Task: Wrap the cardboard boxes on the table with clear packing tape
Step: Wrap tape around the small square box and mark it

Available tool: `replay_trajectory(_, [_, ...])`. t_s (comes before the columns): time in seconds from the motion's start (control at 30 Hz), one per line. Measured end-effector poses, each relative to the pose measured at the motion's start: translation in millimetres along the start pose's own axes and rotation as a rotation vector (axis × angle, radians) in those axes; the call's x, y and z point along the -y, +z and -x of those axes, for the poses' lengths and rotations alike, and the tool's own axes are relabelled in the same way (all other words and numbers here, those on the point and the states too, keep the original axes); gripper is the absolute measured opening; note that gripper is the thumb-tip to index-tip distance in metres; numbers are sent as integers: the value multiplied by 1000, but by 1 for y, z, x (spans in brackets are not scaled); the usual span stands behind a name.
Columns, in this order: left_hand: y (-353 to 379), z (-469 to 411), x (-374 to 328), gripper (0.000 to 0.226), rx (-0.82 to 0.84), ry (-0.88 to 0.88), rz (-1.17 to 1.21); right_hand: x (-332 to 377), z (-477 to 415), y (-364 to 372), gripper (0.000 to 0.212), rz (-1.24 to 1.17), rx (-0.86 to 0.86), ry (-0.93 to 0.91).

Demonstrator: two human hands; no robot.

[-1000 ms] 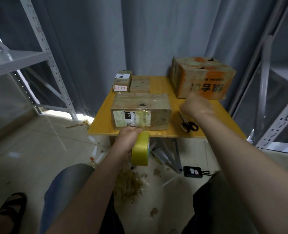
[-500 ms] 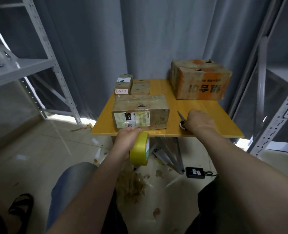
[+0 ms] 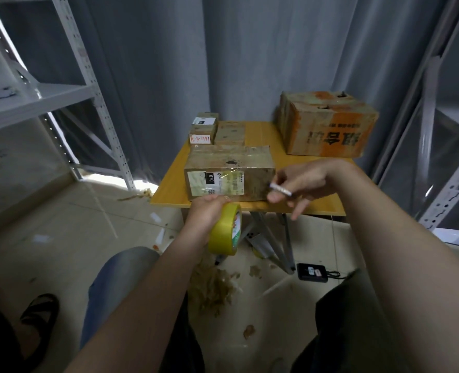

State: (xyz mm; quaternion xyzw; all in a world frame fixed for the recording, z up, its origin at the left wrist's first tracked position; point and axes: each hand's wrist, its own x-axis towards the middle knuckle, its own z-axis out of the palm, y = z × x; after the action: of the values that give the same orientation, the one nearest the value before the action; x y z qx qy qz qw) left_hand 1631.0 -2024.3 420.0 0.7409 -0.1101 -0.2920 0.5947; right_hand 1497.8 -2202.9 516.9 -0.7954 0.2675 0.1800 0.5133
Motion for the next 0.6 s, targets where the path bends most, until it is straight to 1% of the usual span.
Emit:
replay_trajectory(0.07, [0, -2, 0, 19, -12, -6, 2, -2, -1, -2, 73, 137, -9, 110])
replay_trajectory(0.1, [0, -2, 0, 17, -13, -10, 1, -3, -3, -4, 78, 161, -31, 147])
replay_trajectory(0.17, [-1, -7, 2, 12, -8, -23, -1, -6, -8, -8, 79, 158, -62, 193])
replay_trajectory(0.27, [-1, -13, 5, 16, 1, -35, 6, -6, -13, -9, 75, 133, -86, 194])
replay_trajectory(0.33, [-1, -15, 5, 19, 11, -39, 2, -3, -17, -6, 78, 124, -84, 191])
replay_trajectory(0.43, [-1, -14, 4, 12, 21, -33, -5, 1, -26, 0, 79, 128, -84, 173])
replay_trajectory(0.6, [-1, -16, 6, 8, 32, -24, -11, 5, -44, 9, 71, 154, -78, 125])
